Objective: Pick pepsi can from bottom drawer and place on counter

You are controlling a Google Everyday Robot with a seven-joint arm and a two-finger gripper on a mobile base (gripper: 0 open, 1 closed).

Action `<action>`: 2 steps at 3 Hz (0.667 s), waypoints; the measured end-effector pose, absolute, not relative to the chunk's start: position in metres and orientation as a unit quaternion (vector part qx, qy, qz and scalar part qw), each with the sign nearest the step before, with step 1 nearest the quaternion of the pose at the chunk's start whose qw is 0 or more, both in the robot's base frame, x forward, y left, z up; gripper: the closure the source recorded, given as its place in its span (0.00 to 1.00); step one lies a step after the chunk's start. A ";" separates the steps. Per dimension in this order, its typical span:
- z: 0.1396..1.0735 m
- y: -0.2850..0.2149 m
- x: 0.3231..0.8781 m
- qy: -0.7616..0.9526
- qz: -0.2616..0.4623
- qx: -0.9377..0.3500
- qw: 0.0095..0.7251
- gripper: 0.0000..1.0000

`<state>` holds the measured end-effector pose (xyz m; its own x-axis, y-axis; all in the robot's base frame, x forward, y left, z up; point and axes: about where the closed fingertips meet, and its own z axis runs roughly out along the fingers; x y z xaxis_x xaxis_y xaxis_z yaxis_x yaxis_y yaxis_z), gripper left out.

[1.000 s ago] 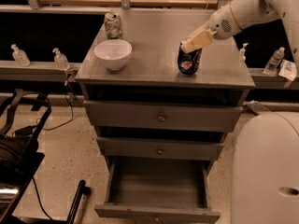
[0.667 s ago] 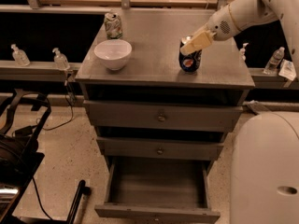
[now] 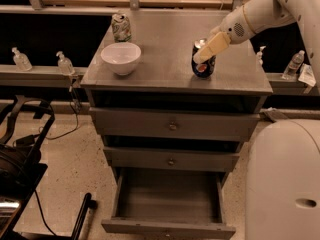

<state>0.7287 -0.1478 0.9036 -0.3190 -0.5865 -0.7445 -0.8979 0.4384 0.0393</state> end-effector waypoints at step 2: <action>0.935 -0.177 0.720 0.725 0.260 -0.477 0.424 0.00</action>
Offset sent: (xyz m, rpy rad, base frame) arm -0.0243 -0.0620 0.0589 0.2347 -0.2589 0.0408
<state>0.7204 -0.1771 0.9353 -0.1861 -0.4708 -0.8624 -0.9114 0.4106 -0.0275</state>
